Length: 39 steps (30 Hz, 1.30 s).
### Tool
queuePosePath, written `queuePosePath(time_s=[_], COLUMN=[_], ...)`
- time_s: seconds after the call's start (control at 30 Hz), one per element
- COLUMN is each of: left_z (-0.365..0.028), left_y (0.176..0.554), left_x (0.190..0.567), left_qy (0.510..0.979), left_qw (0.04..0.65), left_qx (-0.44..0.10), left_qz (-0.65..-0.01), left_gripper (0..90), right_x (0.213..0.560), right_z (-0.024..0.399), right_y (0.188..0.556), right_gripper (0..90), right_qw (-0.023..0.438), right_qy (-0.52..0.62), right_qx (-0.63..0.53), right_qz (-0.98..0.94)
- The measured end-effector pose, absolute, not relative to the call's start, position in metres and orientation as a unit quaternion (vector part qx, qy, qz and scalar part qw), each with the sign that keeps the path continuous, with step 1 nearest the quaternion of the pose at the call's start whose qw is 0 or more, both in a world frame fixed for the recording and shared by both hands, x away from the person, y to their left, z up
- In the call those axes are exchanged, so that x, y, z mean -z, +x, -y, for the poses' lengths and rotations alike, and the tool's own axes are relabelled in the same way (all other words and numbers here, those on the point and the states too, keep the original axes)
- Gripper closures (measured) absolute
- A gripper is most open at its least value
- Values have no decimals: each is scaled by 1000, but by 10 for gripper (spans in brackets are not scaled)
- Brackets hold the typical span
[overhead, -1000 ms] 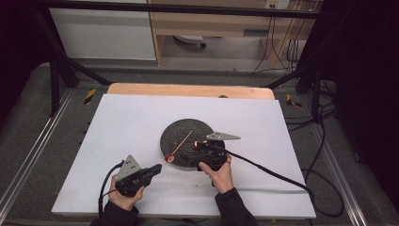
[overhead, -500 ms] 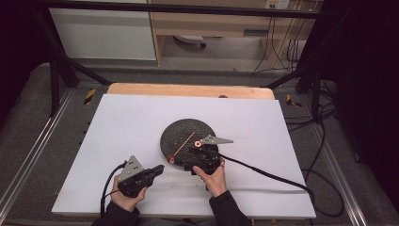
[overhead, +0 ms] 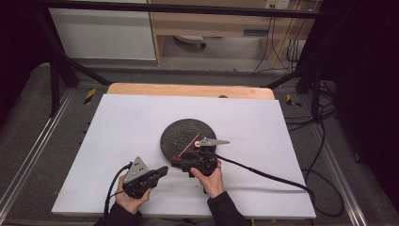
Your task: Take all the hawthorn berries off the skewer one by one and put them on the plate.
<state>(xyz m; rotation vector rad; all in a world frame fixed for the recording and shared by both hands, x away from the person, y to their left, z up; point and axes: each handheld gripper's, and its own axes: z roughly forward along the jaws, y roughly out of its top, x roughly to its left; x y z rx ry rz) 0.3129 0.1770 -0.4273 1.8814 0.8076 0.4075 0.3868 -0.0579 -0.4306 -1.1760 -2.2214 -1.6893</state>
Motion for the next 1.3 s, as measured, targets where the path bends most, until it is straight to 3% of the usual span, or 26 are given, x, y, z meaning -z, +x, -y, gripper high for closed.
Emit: queuePosePath(time_s=[0.3,1.3], left_z=[-177,-187], left_y=[312,311], left_x=[427,421], left_qy=[779,768], left_qw=[503,521], left_qx=[-169,-166], left_qz=[-334,-334], left_gripper=[884,884], right_x=[429,370], right_z=[57,99], right_y=[385,425], right_gripper=[601,610], right_qw=[71,-20], right_qy=[-382,-420], right_qx=[557,571], right_qz=[734,705])
